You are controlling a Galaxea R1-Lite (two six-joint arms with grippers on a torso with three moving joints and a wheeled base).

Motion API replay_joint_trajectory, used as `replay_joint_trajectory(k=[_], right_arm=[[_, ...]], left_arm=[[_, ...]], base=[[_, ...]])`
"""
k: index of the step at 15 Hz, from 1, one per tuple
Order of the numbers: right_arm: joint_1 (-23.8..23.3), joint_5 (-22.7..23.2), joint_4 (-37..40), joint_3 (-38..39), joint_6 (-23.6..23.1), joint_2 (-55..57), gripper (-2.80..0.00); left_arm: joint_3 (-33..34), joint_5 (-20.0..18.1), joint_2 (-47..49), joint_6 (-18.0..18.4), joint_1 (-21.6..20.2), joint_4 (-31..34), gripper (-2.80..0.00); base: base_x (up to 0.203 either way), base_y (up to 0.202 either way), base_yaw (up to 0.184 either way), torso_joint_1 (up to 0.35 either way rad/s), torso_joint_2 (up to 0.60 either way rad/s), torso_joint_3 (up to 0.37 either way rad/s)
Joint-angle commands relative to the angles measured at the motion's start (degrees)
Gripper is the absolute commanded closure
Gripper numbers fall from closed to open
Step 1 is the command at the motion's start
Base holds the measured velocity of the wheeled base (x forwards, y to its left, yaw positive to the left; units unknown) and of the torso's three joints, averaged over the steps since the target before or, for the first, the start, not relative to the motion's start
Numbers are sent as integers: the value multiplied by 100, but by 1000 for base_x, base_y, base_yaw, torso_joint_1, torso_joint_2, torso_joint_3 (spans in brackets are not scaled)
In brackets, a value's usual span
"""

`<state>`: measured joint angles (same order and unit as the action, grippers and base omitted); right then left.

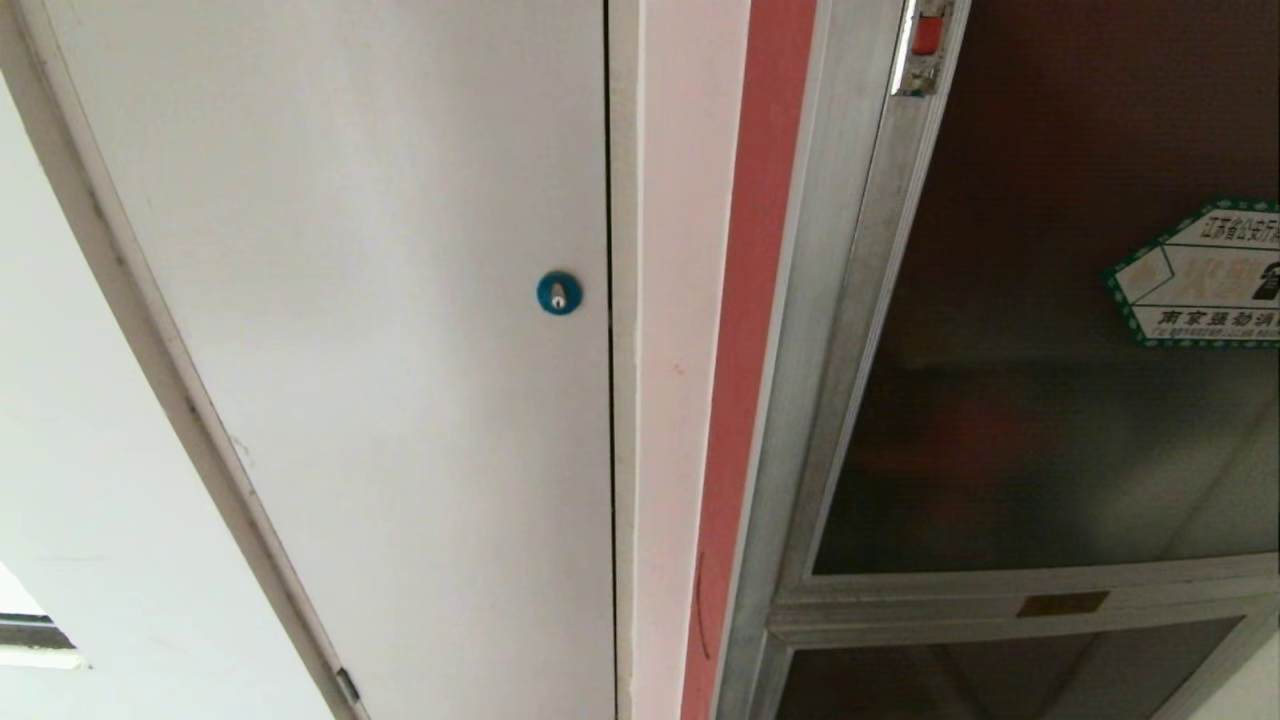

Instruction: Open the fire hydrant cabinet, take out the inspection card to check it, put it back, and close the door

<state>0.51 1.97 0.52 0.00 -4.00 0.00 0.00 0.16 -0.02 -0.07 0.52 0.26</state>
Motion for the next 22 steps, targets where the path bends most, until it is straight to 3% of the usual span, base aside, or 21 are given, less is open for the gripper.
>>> replay_joint_trajectory(k=[1,22], right_arm=[[2,5,0,9,59,9,0],[2,-30,-17,9,347,9,0]], left_arm=[[0,2,2,-1,0,0,0],[0,2,2,-1,0,0,0]], base=[[0,0,0,0,0,0],[0,0,0,0,0,0]])
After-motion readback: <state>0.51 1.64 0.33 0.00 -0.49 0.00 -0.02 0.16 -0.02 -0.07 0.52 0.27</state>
